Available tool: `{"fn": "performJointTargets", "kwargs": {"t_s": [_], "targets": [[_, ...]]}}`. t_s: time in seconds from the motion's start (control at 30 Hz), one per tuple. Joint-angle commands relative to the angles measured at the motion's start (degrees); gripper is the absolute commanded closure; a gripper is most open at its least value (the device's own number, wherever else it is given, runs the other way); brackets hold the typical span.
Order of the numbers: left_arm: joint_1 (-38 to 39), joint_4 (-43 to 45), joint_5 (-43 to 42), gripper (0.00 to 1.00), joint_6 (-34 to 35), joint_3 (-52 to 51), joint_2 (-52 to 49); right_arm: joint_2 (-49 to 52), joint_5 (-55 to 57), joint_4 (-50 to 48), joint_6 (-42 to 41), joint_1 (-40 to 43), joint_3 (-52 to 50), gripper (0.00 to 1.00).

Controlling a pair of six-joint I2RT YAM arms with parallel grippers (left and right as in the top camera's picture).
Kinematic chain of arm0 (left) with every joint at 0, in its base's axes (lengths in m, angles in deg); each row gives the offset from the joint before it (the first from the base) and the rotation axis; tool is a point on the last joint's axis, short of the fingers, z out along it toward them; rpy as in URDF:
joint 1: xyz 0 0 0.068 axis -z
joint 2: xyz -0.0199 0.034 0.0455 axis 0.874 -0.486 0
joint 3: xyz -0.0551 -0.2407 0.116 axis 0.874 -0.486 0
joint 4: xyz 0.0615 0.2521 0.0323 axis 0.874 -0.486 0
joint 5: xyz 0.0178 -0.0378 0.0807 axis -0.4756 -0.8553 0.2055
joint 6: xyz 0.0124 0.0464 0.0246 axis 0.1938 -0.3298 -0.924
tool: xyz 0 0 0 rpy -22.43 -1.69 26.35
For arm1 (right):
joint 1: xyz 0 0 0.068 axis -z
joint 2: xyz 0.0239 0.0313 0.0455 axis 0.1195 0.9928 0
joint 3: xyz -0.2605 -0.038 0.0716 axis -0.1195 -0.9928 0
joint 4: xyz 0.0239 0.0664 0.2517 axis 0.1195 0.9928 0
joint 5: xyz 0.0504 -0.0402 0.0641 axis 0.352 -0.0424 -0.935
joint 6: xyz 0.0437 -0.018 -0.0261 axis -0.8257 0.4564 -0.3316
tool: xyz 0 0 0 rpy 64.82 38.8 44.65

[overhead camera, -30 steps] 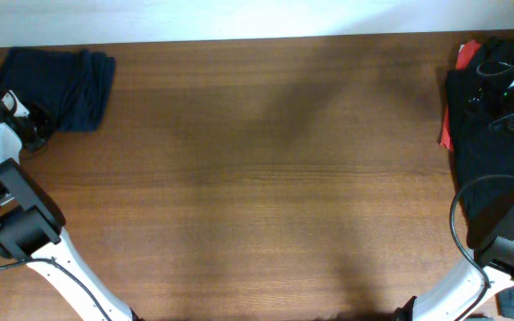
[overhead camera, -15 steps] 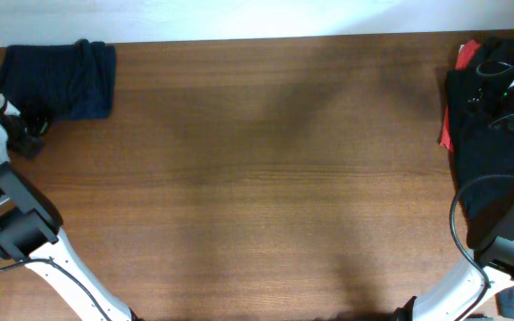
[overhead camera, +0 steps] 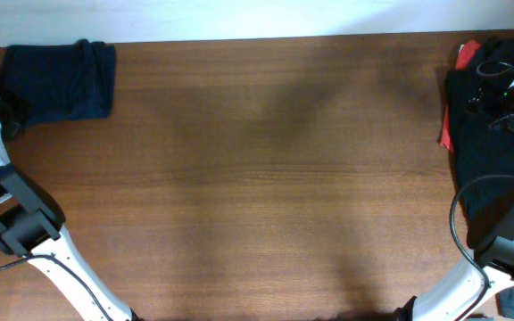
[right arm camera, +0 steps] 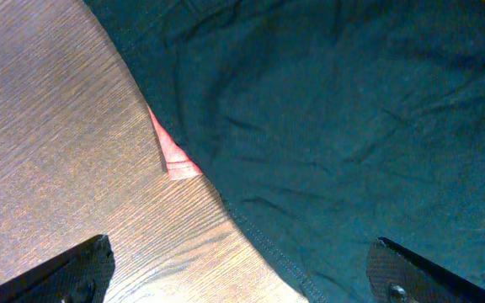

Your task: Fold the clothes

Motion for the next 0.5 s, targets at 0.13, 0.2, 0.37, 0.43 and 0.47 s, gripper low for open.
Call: {"fn": "performJointTargets", "kwargs": {"t_s": [0.13,0.2,0.37,0.43,0.47], "targets": [[-0.04,1.05,1.36,0.98,-0.83,0.79,-6.8,-0.39,0.5,0.0,-0.48,-0.04,0.59,0.01],[-0.04,-0.79,1.2,0.99,-1.38,1.92,-5.95,-0.39,0.52,0.0,-0.48,-0.04,0.59,0.01],[0.87,-2.73,0.98,0.99,-1.33,4.87,2.47,-0.39,0.52,0.0,-0.48,-0.04,0.59,0.01],[2.19,-2.78,0.39,0.99,-1.36,4.87,4.63,-0.39,0.52,0.0,-0.48,-0.04,0.59,0.01],[3.26,-2.78,-2.58,0.99,-1.36,4.87,4.72,-0.39,0.52,0.0,-0.48,-0.04,0.59,0.01]]}}
